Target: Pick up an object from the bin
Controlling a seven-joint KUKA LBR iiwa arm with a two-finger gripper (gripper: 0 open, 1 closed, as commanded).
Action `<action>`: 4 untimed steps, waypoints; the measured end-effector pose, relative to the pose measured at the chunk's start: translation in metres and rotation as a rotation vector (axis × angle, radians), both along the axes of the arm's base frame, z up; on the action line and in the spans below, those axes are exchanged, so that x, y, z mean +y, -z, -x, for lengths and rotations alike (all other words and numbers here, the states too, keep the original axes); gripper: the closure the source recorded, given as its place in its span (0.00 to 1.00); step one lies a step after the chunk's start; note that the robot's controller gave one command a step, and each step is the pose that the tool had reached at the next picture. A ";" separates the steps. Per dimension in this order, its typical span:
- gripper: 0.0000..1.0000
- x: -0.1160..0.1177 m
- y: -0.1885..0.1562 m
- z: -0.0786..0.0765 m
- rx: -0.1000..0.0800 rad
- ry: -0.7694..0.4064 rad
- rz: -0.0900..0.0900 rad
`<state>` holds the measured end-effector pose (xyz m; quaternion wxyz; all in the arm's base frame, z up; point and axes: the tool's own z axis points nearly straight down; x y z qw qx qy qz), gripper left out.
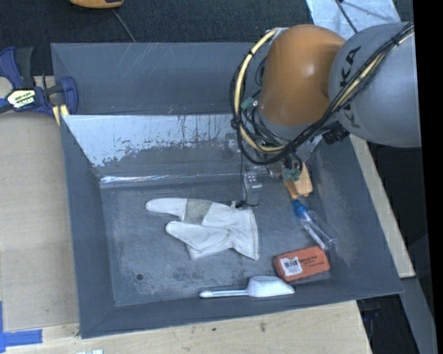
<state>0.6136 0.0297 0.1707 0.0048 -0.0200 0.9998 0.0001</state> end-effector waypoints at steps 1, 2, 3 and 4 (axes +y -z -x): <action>0.00 -0.006 0.069 0.038 0.004 -0.095 0.001; 1.00 0.010 0.098 0.022 0.002 -0.214 0.002; 1.00 0.010 0.098 0.022 0.002 -0.214 0.002; 1.00 -0.016 -0.054 -0.004 0.003 -0.220 0.002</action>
Offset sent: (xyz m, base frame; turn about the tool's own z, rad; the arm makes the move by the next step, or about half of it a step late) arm -0.0247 0.0111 -0.1007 -0.2159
